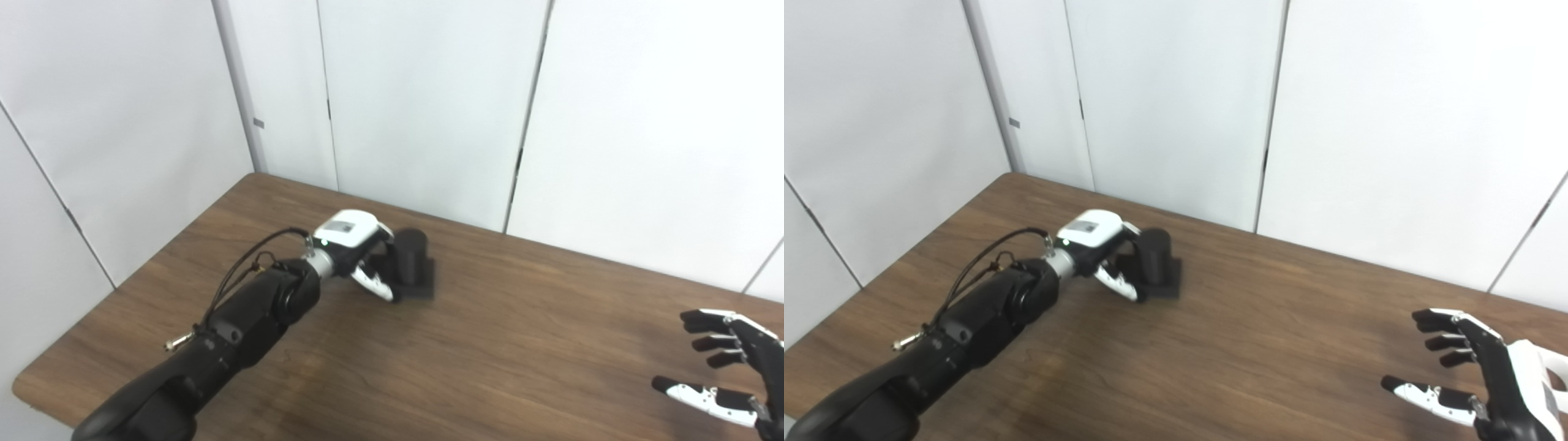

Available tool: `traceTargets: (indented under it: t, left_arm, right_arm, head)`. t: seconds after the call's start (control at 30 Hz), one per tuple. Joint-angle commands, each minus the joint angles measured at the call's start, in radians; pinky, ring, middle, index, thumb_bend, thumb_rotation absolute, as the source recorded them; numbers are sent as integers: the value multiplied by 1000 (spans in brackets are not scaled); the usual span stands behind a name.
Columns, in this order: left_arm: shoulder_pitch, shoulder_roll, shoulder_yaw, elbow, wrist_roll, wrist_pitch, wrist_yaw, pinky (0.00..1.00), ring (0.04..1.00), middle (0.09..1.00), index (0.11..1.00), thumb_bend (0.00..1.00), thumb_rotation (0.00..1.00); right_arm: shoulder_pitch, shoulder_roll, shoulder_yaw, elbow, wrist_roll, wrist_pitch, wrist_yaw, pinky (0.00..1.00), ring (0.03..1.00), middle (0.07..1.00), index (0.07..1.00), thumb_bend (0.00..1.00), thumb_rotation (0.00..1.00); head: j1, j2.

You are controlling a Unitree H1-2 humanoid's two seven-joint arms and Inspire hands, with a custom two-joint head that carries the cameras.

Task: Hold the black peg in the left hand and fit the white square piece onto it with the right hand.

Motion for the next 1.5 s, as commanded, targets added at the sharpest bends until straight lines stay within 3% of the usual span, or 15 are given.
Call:
traceTargets:
  t: [0.0,0.23,0.53,0.83,0.93,1.03,1.13,1.33,1.47]
  left_arm:
    - [-5,3,-32,-35,-11,-84,-38,728,876,840,488,522,72]
    - [-3,-19,-82,-70,-25,-198,-102,742,863,834,489,524,71]
    - [19,-99,-137,-97,-1,-253,-115,730,835,808,488,523,70]
    - [40,-144,-201,-127,51,-246,-151,741,846,816,489,523,72]
    - [32,-132,-244,-138,149,-239,-143,761,846,818,490,522,77]
    - [29,-119,-260,-147,183,-224,-152,785,853,822,490,522,77]
    - [30,-107,-262,-135,195,-226,-137,785,848,818,490,522,76]
    - [38,-87,-258,-85,192,-255,-74,786,832,813,490,523,74]
    - [44,-69,-261,-90,189,-255,-77,779,833,819,490,523,74]
  right_arm:
    - [-41,-10,-8,-1,9,-53,-27,569,648,687,666,658,0]
    - [-43,-14,-8,42,17,-99,-50,588,646,685,671,653,0]
    - [-49,-17,-9,113,19,-175,-88,581,651,693,683,623,0]
    - [-54,-11,-5,121,15,-189,-103,575,644,693,685,611,6]
    - [-57,-18,3,109,7,-193,-95,557,641,693,687,601,27]
    - [-59,-37,1,63,-11,-156,-67,545,642,697,691,601,75]
    - [-66,-83,-10,34,-33,-163,-43,543,647,697,689,605,93]
    - [-95,-190,-20,-2,-73,-122,35,566,667,704,702,652,102]
    - [-132,-264,-26,-20,-110,-55,116,564,682,728,714,682,135]
  head:
    - [-13,6]
    - [-76,29]
    - [-151,58]
    - [-252,87]
    - [-291,94]
    - [-360,95]
    - [-435,86]
    - [-587,46]
    - [-675,11]
